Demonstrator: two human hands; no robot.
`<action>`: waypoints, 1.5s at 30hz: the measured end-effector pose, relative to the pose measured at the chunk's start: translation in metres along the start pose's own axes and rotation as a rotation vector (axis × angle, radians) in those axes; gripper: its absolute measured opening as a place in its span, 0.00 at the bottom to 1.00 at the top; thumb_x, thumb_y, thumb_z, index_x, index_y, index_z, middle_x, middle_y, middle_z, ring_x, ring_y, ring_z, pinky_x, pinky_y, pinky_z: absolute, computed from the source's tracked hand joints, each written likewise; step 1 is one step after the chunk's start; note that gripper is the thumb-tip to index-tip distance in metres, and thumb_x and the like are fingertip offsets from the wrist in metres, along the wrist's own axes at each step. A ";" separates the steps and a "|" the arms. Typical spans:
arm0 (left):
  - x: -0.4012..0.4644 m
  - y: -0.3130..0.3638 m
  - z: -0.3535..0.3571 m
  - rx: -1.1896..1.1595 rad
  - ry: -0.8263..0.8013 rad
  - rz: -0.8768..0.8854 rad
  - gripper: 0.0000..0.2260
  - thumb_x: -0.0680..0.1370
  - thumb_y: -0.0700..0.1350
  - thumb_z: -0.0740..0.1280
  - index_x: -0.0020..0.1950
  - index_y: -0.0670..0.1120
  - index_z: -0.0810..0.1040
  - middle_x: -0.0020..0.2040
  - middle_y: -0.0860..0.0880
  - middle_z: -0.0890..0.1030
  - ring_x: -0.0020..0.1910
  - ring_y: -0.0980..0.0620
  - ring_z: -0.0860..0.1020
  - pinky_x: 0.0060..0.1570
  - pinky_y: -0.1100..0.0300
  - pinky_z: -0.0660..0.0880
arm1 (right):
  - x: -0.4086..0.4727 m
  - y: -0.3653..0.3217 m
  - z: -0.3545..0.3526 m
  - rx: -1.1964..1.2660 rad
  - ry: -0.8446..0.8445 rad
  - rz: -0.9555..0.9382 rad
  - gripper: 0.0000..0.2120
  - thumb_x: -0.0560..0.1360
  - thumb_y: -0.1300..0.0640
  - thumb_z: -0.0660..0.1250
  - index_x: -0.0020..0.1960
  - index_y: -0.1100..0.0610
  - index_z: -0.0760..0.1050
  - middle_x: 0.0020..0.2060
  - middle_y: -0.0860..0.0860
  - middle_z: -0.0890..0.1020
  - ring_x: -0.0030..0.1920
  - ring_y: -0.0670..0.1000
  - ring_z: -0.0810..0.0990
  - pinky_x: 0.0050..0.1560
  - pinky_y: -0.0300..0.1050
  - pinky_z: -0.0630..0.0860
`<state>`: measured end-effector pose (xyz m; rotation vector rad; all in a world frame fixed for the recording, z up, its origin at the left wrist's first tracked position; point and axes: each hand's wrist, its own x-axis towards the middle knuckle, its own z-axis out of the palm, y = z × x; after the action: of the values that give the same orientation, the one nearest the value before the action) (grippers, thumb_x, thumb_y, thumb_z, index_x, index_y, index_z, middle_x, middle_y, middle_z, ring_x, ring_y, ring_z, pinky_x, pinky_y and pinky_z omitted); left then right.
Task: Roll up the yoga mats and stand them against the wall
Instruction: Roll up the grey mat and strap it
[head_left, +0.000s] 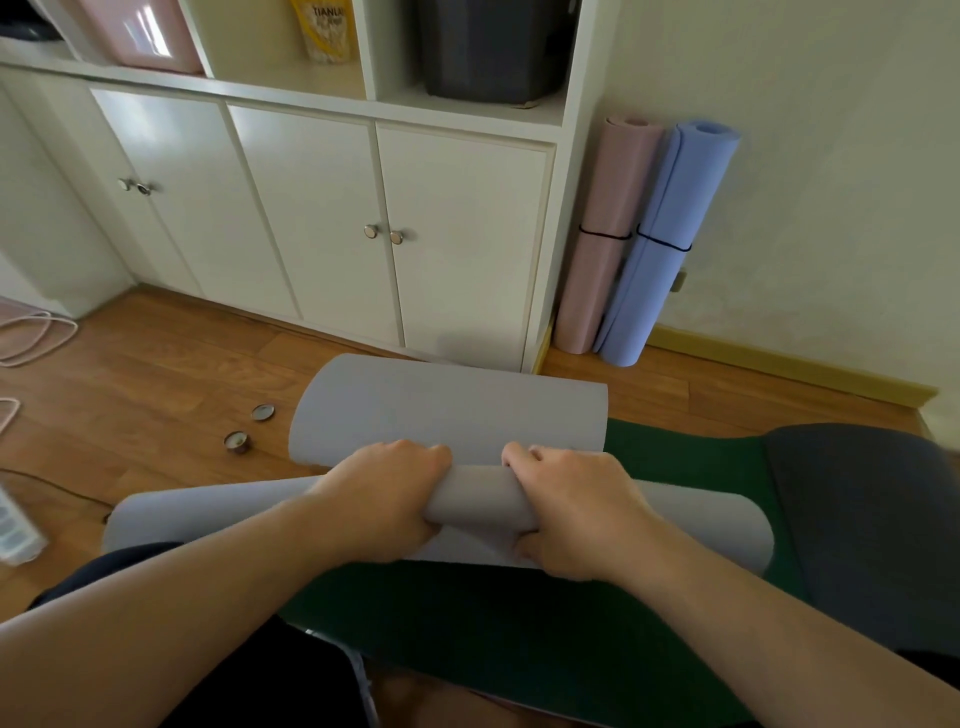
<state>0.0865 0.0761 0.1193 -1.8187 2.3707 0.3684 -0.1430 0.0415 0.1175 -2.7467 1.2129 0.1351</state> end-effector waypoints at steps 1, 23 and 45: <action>0.001 -0.002 -0.001 -0.024 -0.030 -0.004 0.18 0.77 0.57 0.72 0.63 0.55 0.73 0.57 0.53 0.81 0.53 0.54 0.80 0.56 0.54 0.80 | -0.001 -0.002 0.002 -0.021 0.011 0.008 0.25 0.72 0.42 0.75 0.58 0.47 0.63 0.52 0.47 0.78 0.50 0.53 0.79 0.43 0.50 0.71; 0.000 -0.001 -0.002 0.021 -0.043 -0.031 0.20 0.76 0.60 0.72 0.63 0.56 0.72 0.56 0.55 0.80 0.52 0.54 0.80 0.55 0.52 0.81 | 0.000 -0.001 0.010 0.004 -0.005 0.001 0.24 0.75 0.50 0.76 0.62 0.50 0.66 0.55 0.50 0.81 0.52 0.54 0.82 0.50 0.53 0.82; -0.002 0.002 0.005 0.154 0.127 0.041 0.23 0.75 0.62 0.72 0.63 0.56 0.67 0.57 0.55 0.79 0.54 0.53 0.79 0.54 0.54 0.79 | 0.005 0.001 0.002 0.083 -0.087 0.052 0.19 0.74 0.51 0.74 0.54 0.48 0.64 0.46 0.49 0.77 0.45 0.55 0.80 0.44 0.54 0.80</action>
<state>0.0852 0.0796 0.1146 -1.7750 2.4460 0.0734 -0.1403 0.0378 0.1151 -2.6107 1.2388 0.2027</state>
